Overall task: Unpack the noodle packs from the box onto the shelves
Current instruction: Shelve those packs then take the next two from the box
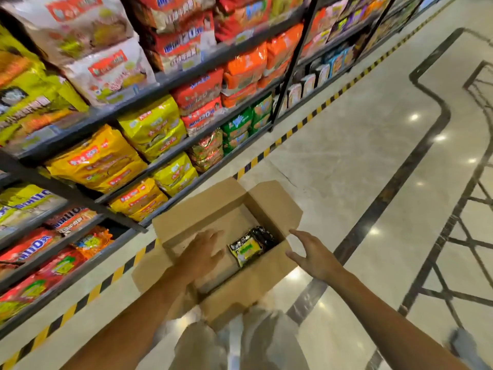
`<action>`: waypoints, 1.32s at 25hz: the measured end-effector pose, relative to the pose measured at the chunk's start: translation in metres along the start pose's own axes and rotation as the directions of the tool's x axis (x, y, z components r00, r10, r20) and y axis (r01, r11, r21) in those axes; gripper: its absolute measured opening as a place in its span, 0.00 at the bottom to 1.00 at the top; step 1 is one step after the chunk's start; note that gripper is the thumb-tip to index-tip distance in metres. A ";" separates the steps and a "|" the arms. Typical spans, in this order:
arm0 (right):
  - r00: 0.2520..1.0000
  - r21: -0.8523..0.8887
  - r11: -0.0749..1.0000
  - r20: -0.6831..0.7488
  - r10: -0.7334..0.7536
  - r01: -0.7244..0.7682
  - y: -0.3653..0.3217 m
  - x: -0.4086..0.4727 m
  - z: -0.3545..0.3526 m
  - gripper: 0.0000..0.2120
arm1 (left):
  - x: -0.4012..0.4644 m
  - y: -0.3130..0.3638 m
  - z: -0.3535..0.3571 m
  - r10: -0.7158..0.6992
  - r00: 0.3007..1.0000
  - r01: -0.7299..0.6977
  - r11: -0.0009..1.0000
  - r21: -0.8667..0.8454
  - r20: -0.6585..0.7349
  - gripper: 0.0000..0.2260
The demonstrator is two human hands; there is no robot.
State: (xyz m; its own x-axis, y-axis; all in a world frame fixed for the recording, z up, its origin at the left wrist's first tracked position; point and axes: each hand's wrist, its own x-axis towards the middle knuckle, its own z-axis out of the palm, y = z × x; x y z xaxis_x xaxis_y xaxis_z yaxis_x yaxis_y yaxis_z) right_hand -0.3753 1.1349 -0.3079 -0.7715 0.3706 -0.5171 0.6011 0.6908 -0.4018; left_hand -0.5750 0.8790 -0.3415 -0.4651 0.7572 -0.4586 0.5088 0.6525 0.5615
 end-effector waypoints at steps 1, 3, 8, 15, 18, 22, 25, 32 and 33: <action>1.000 0.001 1.000 0.014 0.010 -0.010 0.011 0.023 0.004 0.31 | 0.020 -0.008 0.011 -0.024 1.000 0.024 0.999 -0.029 -0.015 0.35; 0.999 0.011 1.000 0.042 0.018 -0.019 0.038 0.074 0.018 0.30 | 0.063 -0.022 0.036 -0.086 0.996 0.085 0.996 -0.030 -0.035 0.34; 0.987 -0.036 0.996 0.137 0.086 -0.082 0.122 0.206 0.097 0.31 | 0.182 -0.070 0.129 -0.177 0.983 0.173 0.982 -0.073 -0.054 0.25; 0.952 -0.063 0.996 0.295 0.077 -0.061 0.213 0.328 0.231 0.32 | 0.282 -0.177 0.294 -0.337 0.935 0.348 0.932 -0.103 0.110 0.28; 0.953 -0.053 0.998 0.299 0.055 -0.042 0.238 0.371 0.275 0.33 | 0.317 -0.212 0.349 -0.339 0.928 0.360 0.923 -0.137 0.157 0.30; 0.959 -0.133 0.991 0.276 0.059 -0.022 0.263 0.412 0.318 0.33 | 0.357 -0.245 0.408 -0.401 0.894 0.436 0.883 -0.175 0.201 0.34; 0.945 -0.153 0.986 0.307 0.111 -0.066 0.274 0.430 0.345 0.36 | 0.384 -0.260 0.444 -0.509 0.830 0.557 0.765 -0.322 0.227 0.41; 0.897 -0.187 0.960 0.354 0.266 -0.211 0.298 0.441 0.387 0.41 | 0.417 -0.255 0.488 -0.781 0.564 0.705 0.288 -0.648 0.267 0.50; 0.897 -0.190 0.959 0.350 0.268 -0.213 0.298 0.442 0.388 0.41 | 0.417 -0.253 0.489 -0.799 0.540 0.699 0.250 -0.670 0.264 0.51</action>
State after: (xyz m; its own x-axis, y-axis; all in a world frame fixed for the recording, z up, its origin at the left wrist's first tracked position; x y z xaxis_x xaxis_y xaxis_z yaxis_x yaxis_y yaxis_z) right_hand -0.4559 1.2640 -0.9492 -0.4581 0.3007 -0.8365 0.7008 0.7011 -0.1317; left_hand -0.5435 1.0432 -1.0116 -0.4664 -0.1056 -0.8782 -0.6831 0.6737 0.2818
